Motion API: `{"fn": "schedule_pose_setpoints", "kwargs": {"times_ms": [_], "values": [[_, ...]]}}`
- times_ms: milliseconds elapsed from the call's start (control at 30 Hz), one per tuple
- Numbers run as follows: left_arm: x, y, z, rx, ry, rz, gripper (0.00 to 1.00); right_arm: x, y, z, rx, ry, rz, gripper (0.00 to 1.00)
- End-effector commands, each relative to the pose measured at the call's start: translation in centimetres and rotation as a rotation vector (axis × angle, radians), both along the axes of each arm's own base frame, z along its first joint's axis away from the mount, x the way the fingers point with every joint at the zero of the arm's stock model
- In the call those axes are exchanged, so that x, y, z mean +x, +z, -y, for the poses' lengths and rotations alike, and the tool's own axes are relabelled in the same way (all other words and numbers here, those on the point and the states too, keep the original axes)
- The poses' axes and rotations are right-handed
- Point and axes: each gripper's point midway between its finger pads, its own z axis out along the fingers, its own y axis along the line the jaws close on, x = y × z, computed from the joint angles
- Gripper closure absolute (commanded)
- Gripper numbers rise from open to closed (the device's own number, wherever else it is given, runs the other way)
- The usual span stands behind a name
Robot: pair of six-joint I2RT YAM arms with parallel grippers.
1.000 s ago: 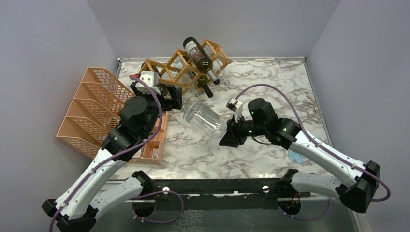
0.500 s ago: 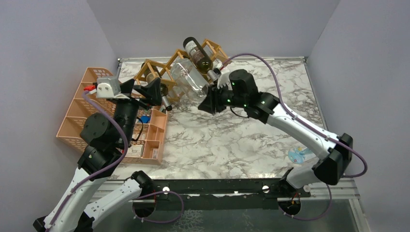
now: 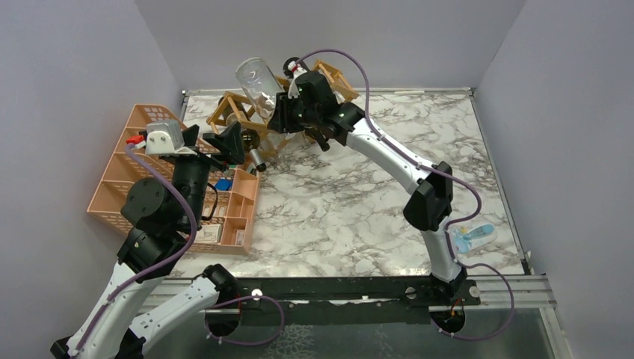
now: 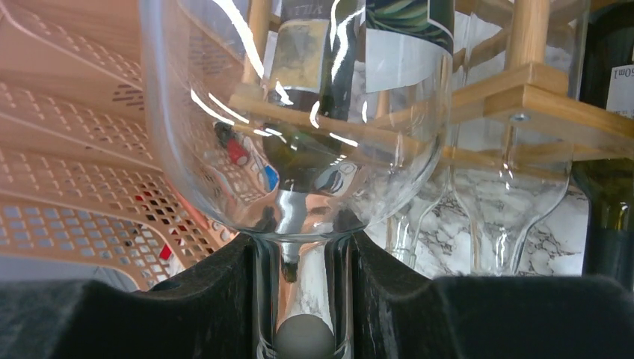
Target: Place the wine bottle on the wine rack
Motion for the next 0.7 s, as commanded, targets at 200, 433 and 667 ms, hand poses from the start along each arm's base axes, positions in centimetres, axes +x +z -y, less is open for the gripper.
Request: {"fn": "schedule_pose_setpoints", "kwargs": {"times_ms": [200, 433, 667], "values": [[-0.4, 0.7, -0.7, 0.004, 0.020, 0.005, 0.01, 2.8, 7.8, -2.2, 0.174, -0.032, 0.207, 0.99], [-0.2, 0.2, -0.6, 0.007, 0.018, -0.013, 0.01, 3.6, 5.7, -3.1, 0.147, -0.023, 0.186, 0.88], [-0.2, 0.0, -0.6, 0.010, 0.018, -0.020, 0.01, 4.1, 4.5, -3.4, 0.122, -0.029, 0.174, 0.75]]}}
